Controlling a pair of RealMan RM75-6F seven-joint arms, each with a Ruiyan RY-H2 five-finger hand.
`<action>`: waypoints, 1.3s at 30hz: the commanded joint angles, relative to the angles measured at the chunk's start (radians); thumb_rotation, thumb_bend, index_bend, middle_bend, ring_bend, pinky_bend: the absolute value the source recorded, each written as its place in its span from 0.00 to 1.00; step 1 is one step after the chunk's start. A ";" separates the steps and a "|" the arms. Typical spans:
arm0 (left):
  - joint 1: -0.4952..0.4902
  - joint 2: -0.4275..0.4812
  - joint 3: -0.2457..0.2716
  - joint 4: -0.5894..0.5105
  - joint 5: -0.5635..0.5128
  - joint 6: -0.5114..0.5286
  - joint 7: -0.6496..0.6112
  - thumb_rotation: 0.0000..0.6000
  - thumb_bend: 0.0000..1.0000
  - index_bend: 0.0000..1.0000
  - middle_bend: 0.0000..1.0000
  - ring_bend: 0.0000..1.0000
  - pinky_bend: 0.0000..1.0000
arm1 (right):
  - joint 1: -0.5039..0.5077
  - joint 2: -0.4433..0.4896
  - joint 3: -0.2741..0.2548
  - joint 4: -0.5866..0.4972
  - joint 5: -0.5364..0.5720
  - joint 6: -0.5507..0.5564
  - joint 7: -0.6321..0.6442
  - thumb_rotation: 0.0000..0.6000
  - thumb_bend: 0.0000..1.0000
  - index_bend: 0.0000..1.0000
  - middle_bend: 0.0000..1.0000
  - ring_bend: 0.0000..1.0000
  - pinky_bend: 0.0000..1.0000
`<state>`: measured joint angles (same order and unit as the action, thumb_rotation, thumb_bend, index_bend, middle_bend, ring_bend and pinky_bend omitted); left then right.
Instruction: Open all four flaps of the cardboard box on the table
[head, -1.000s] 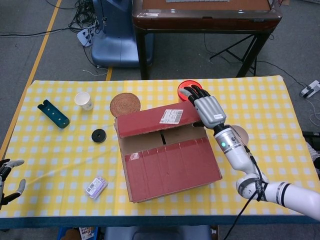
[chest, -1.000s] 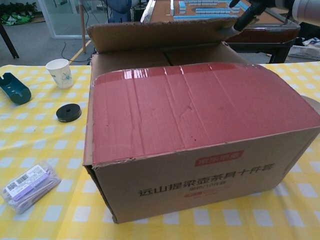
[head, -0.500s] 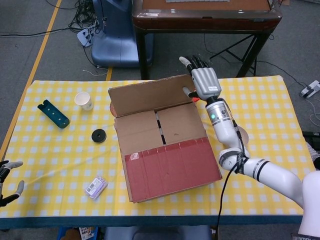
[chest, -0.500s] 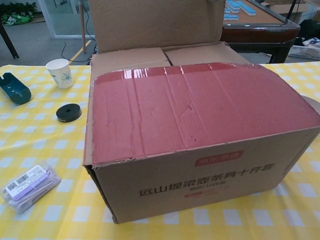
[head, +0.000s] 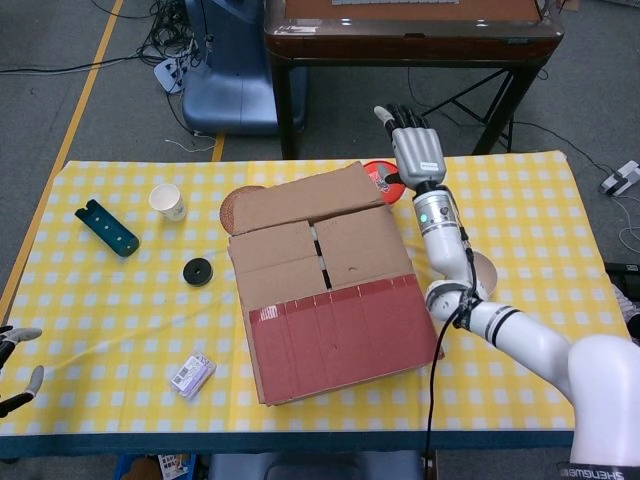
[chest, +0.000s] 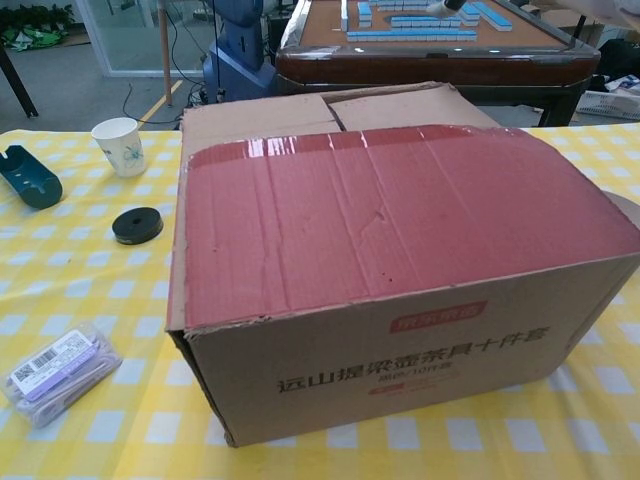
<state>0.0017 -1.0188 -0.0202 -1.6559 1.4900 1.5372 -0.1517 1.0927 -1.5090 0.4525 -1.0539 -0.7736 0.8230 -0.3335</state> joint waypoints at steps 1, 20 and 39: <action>0.000 -0.001 0.000 0.001 0.001 0.000 -0.002 1.00 0.43 0.35 0.28 0.16 0.00 | -0.087 0.143 -0.034 -0.264 -0.088 0.062 0.021 1.00 0.36 0.10 0.09 0.04 0.12; 0.009 -0.006 0.020 -0.029 0.055 0.024 0.024 1.00 0.43 0.39 0.28 0.16 0.00 | -0.389 0.526 -0.244 -0.888 -0.364 0.076 0.198 1.00 1.00 0.36 0.27 0.15 0.12; 0.022 -0.009 0.033 -0.029 0.050 0.021 0.037 1.00 0.43 0.40 0.28 0.16 0.00 | -0.389 0.427 -0.290 -0.753 -0.456 0.038 0.267 1.00 1.00 0.40 0.28 0.15 0.12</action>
<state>0.0230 -1.0277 0.0126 -1.6850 1.5408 1.5585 -0.1145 0.7022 -1.0807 0.1635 -1.8080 -1.2288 0.8621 -0.0646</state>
